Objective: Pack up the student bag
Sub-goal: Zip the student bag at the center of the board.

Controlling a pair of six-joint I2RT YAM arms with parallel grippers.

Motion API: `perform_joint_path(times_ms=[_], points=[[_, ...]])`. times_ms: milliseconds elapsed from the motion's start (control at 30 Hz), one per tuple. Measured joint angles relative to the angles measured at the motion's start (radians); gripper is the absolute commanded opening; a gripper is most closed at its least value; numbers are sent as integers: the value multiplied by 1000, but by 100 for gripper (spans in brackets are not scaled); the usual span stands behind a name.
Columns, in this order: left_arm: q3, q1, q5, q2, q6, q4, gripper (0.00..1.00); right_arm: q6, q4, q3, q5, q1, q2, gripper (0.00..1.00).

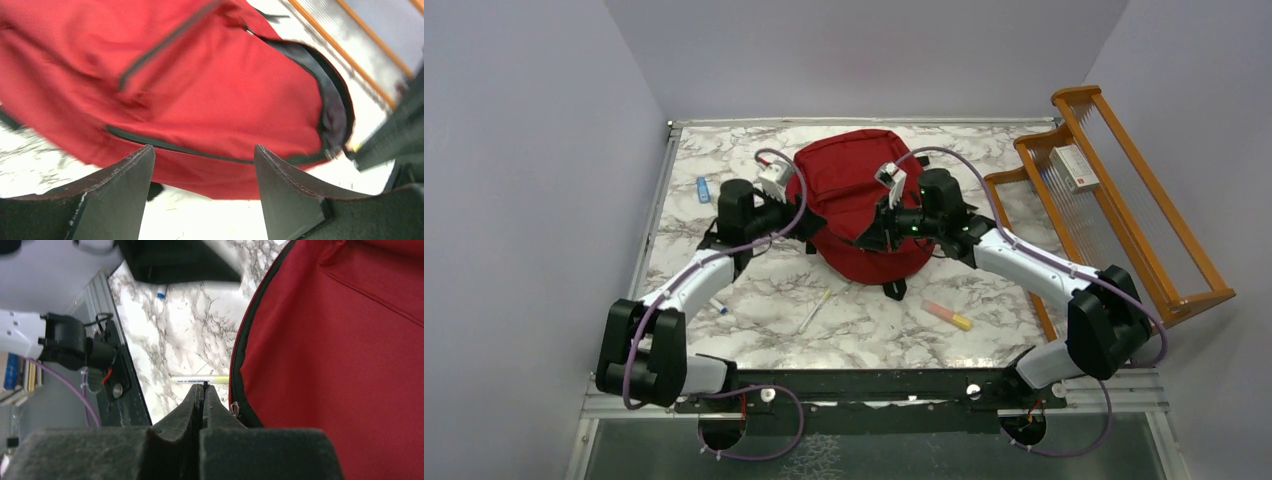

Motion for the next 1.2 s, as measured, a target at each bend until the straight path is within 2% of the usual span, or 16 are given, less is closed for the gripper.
perform_joint_path(times_ms=[167,467,533,700,767,967,1200], points=[[-130,-162,42,-122,250,79,71,113,42,-55,82,0,-72,0],[-137,-217,222,-135,606,137,60,204,90,-99,103,0,-95,0],[-130,-229,245,-122,668,113,59,207,92,-100,105,0,-96,0],[-66,-260,287,-90,864,-66,59,213,92,-104,113,0,-105,1],[-60,-265,293,-90,911,-105,58,213,92,-104,114,0,-105,0],[-50,-272,286,-81,995,-183,47,214,92,-104,114,0,-105,0],[5,-283,260,-32,1054,-221,30,232,101,-110,114,0,-105,1]])
